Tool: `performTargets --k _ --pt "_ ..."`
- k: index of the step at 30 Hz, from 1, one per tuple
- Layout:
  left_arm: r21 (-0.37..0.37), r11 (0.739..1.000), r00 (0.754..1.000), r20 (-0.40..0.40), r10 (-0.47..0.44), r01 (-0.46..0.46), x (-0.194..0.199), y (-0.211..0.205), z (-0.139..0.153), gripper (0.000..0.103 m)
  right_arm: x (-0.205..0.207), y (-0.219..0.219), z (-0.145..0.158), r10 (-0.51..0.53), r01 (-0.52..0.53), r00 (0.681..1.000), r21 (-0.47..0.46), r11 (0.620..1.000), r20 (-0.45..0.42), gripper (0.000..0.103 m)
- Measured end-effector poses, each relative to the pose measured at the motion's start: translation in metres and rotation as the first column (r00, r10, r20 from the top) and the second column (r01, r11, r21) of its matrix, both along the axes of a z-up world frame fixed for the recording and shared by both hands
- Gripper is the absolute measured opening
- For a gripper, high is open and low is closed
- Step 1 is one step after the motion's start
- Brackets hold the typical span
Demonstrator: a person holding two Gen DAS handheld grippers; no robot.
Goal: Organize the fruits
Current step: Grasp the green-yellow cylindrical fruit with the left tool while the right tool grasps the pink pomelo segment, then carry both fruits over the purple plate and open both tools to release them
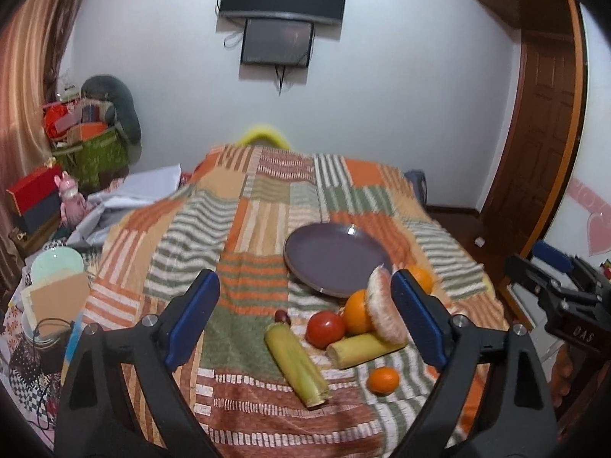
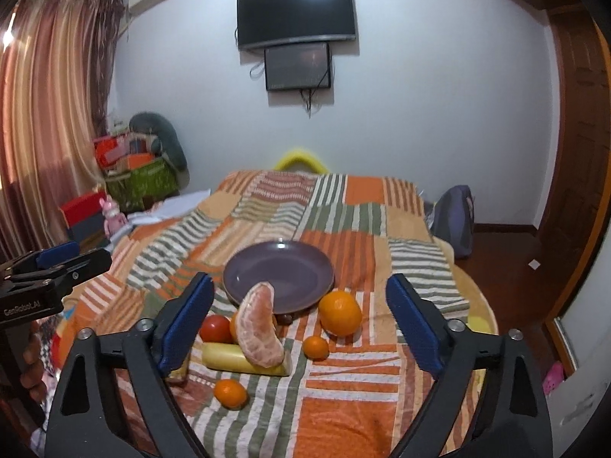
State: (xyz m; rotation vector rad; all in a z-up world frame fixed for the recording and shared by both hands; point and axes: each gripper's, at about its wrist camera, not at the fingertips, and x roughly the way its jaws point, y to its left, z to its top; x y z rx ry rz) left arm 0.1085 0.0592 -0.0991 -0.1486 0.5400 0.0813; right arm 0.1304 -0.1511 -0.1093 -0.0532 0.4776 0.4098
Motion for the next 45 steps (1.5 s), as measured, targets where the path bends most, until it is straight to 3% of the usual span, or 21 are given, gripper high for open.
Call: performTargets --k 10,18,21,26,29,31,34,41,45 --pt "-0.018 1.0 0.978 -0.208 -0.004 0.0 0.052 0.017 -0.067 0.092 0.042 0.023 -0.041 0.089 -0.098 0.987 -0.064 0.993 -0.134 0.082" --pt "-0.031 1.0 0.949 -0.316 -0.014 0.004 0.068 0.023 -0.109 0.092 0.065 0.045 -0.07 0.159 -0.184 0.958 -0.088 0.979 -0.237 0.081" --pt "-0.05 0.999 0.933 -0.359 -0.027 0.01 0.072 0.026 -0.122 0.092 0.074 0.051 -0.081 0.173 -0.203 0.947 -0.088 0.975 -0.272 0.074" --pt "-0.036 0.999 0.928 -0.372 -0.03 0.018 0.074 0.022 -0.131 0.089 0.082 0.06 -0.093 0.21 -0.241 0.927 -0.065 0.968 -0.31 0.07" --pt "-0.042 0.999 0.927 -0.374 -0.04 0.026 0.076 0.022 -0.135 0.08 0.085 0.064 -0.097 0.213 -0.247 0.925 -0.074 0.966 -0.316 0.067" --pt "-0.058 0.998 0.925 -0.376 -0.052 0.032 0.077 0.023 -0.137 0.066 0.087 0.067 -0.101 0.219 -0.256 0.918 -0.071 0.964 -0.33 0.059" --pt "-0.166 0.985 0.914 -0.389 -0.113 0.051 0.082 0.025 -0.142 0.052 0.091 0.066 -0.105 0.232 -0.264 0.904 -0.045 0.963 -0.359 0.049" --pt "-0.135 0.989 0.916 -0.387 -0.102 0.053 0.084 0.019 -0.14 0.051 0.087 0.066 -0.103 0.244 -0.273 0.9 -0.031 0.962 -0.361 0.043" --pt "-0.139 0.989 0.919 -0.381 -0.1 0.05 0.082 0.019 -0.134 0.044 0.085 0.063 -0.098 0.234 -0.26 0.909 -0.031 0.965 -0.346 0.042"
